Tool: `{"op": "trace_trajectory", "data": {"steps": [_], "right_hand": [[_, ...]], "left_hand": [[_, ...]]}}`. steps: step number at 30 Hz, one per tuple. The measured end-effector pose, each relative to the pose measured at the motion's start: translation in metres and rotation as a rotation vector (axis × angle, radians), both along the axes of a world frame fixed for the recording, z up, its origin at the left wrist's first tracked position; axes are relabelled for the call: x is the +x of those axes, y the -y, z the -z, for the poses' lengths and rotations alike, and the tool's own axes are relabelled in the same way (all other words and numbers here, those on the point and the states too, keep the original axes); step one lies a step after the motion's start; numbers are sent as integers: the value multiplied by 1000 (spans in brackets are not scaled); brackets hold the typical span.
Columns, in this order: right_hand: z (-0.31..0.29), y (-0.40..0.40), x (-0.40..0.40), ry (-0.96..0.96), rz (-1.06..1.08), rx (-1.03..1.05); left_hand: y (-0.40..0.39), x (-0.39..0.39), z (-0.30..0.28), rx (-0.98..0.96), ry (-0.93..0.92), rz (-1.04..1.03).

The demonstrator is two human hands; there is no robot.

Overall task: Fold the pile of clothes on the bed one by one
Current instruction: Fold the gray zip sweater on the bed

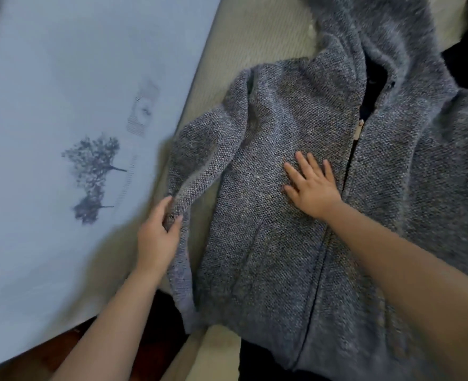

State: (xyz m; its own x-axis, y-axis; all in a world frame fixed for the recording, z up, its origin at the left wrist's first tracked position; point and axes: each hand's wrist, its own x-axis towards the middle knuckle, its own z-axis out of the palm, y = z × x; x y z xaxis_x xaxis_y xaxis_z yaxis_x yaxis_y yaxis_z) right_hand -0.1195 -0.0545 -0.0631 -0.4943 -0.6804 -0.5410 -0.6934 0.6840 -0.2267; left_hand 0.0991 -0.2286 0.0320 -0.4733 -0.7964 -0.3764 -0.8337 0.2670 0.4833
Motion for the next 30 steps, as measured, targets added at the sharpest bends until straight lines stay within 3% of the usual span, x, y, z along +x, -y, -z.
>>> {"op": "trace_trajectory", "data": {"steps": [3, 6, 9, 12, 14, 16, 20, 22, 25, 28, 30], "right_hand": [[-34, -9, -15, 261, 102, -149], [-73, -42, -26, 384, 377, -315], [-97, -96, -32, 337, 582, -362], [-106, -156, -32, 285, 839, -467], [-107, -188, -28, 281, 1019, -565], [-105, -210, -21, 247, 1107, -604], [-100, -207, 2, 108, 1049, -551], [-100, -181, 15, 81, 900, -509], [-93, -135, 29, 38, 705, -291], [-86, -121, 26, -62, 707, -169], [-89, -132, 9, -42, 808, -245]], "left_hand": [[15, -21, -38, -63, -72, 92], [0, -75, -68, 60, -159, 179], [-49, -145, -79, 355, -225, 206], [-116, -203, -81, 878, -321, 201], [-155, -222, -75, 1093, -281, 230], [-175, -226, -62, 995, -198, 298], [-154, -209, -24, 380, -64, 490], [-132, -196, -9, 272, -13, 505], [-105, -183, 4, 112, 77, 580], [-84, -178, 11, -30, 194, 665], [-73, -181, 14, -104, 207, 725]]}}
